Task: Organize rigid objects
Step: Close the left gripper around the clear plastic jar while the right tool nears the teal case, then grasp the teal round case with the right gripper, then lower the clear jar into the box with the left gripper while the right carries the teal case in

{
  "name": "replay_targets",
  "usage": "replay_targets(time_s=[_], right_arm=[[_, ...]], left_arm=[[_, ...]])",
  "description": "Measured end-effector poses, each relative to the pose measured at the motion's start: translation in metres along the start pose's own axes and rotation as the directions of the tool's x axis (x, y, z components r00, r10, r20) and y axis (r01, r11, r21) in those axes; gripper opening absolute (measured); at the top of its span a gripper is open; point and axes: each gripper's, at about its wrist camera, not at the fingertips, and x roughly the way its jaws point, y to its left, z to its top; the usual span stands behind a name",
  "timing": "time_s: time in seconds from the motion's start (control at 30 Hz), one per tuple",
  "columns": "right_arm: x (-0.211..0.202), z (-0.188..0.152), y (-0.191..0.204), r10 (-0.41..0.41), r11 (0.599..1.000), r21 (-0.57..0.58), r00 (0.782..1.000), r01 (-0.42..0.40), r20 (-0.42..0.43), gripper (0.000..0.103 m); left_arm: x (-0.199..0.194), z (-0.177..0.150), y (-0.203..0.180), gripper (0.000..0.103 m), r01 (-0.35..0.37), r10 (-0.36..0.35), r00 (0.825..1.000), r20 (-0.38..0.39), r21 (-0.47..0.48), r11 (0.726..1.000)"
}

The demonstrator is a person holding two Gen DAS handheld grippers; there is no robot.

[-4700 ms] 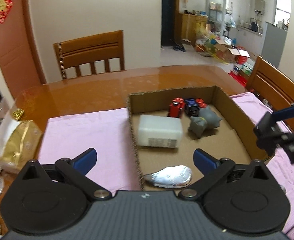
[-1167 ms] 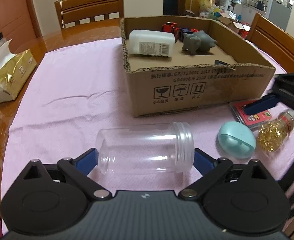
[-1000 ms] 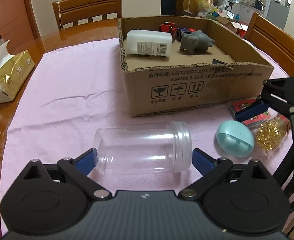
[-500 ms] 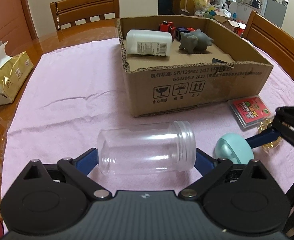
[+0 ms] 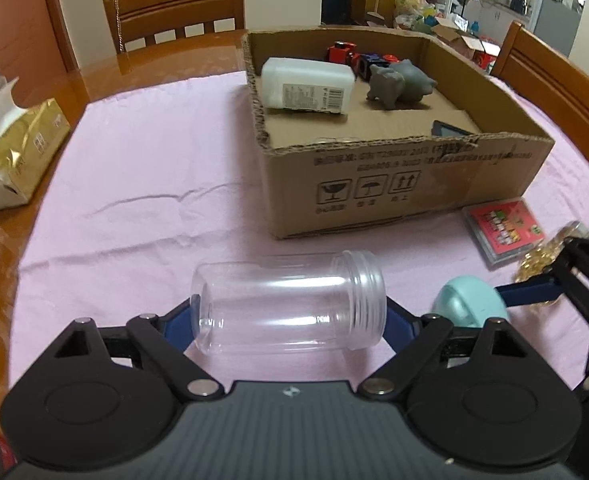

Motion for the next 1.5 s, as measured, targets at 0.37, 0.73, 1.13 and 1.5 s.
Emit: replay_targets(time_s=[0.37, 0.73, 1.13, 1.5], right_arm=[[-0.002, 0.007, -0.004, -0.041, 0.997, 0.067, 0.999, 0.039, 0.034, 0.087], [-0.009, 0.005, -0.015, -0.078, 0.989, 0.126, 0.997, 0.074, 0.028, 0.059], [-0.013, 0.012, -0.016, -0.066, 0.994, 0.086, 0.998, 0.064, 0.014, 0.059], [-0.060, 0.026, -0.034, -0.040, 0.999, 0.027, 0.998, 0.039, 0.050, 0.059]], left_arm=[[-0.003, -0.002, 0.035, 0.090, -0.046, 0.046, 0.999, -0.017, -0.052, 0.998], [-0.003, 0.001, 0.027, 0.090, -0.024, 0.024, 1.000, -0.014, 0.005, 1.000], [-0.026, 0.014, 0.018, 0.090, 0.047, -0.042, 0.998, -0.043, 0.104, 0.993], [-0.071, 0.046, 0.008, 0.090, 0.090, -0.088, 0.996, -0.020, 0.181, 0.979]])
